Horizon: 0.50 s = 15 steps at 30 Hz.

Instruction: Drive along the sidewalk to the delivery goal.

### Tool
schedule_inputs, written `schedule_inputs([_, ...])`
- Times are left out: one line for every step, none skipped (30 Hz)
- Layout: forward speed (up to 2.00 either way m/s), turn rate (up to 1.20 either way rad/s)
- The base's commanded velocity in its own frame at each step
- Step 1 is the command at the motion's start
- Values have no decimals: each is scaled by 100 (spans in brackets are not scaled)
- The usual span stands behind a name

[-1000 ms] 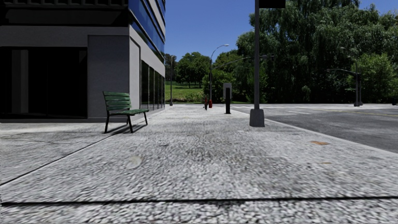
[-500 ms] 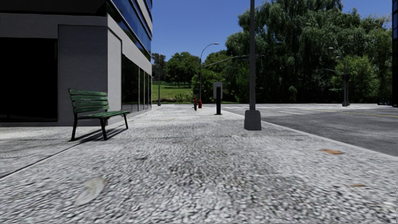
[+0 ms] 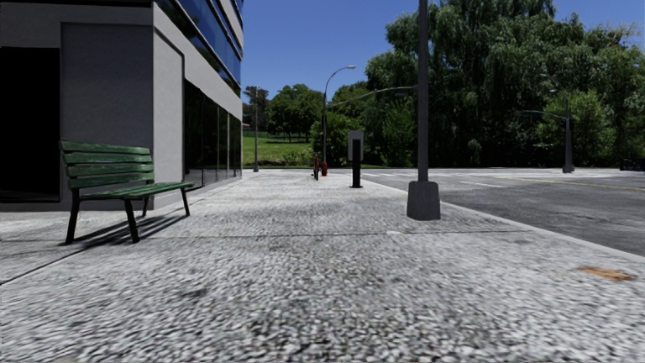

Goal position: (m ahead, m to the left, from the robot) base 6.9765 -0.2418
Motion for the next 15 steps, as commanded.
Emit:
schedule_inputs([146,0])
schedule_inputs([146,0])
schedule_inputs([146,0])
schedule_inputs([146,0])
schedule_inputs([146,0])
schedule_inputs([146,0])
schedule_inputs([146,0])
schedule_inputs([146,0])
schedule_inputs([146,0])
schedule_inputs([146,0])
schedule_inputs([146,0])
schedule_inputs([146,0])
schedule_inputs([146,0])
schedule_inputs([146,0])
schedule_inputs([146,0])
